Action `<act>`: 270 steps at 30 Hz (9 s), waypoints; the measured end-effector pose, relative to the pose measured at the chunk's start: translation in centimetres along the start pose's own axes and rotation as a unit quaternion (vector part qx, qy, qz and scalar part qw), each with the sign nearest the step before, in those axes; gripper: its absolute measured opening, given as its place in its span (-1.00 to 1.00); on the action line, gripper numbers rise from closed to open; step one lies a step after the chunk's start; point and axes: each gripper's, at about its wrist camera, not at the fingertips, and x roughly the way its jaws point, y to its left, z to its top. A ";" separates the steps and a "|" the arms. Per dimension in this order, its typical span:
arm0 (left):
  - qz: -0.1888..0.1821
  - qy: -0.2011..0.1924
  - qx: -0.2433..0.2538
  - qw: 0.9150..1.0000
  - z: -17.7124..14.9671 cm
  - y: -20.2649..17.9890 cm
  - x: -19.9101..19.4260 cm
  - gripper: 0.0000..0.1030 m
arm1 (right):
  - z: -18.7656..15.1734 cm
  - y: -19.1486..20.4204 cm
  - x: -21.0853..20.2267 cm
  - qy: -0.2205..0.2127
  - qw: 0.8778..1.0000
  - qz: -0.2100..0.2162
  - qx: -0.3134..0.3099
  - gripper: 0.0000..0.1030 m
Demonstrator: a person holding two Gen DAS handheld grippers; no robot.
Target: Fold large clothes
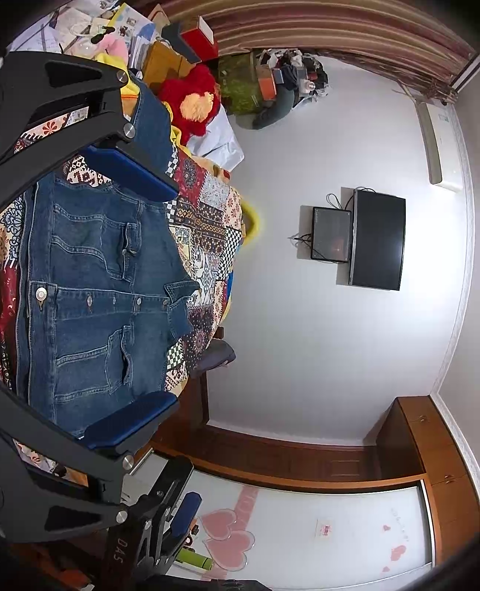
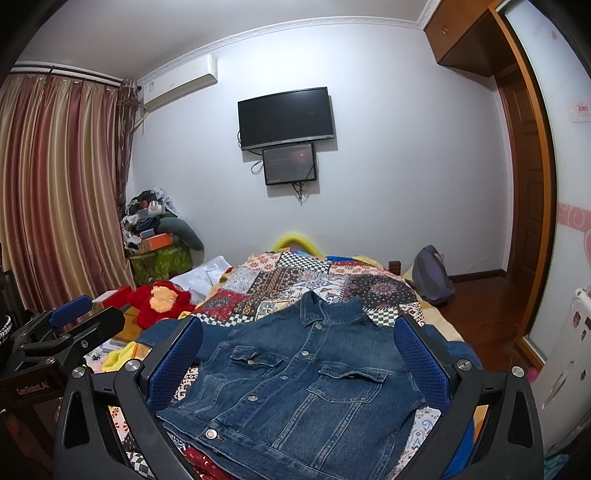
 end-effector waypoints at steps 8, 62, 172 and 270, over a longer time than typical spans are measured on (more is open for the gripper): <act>-0.001 0.000 0.000 1.000 0.1 -0.1 0.0 1.00 | 0.0 -0.1 0.1 0.000 1.000 0.000 0.000 0.99; 0.069 0.079 -0.075 0.992 0.9 9.3 11.1 1.00 | 2.5 0.5 10.6 0.071 0.997 0.008 -0.031 0.99; 0.018 0.359 -0.266 0.895 -10.9 25.3 32.6 0.42 | -5.8 -2.8 37.2 0.318 0.942 0.034 -0.097 0.99; 0.126 0.400 -0.049 0.906 -13.7 23.0 34.8 0.82 | -6.9 -15.4 41.7 0.362 0.927 0.013 0.096 -0.51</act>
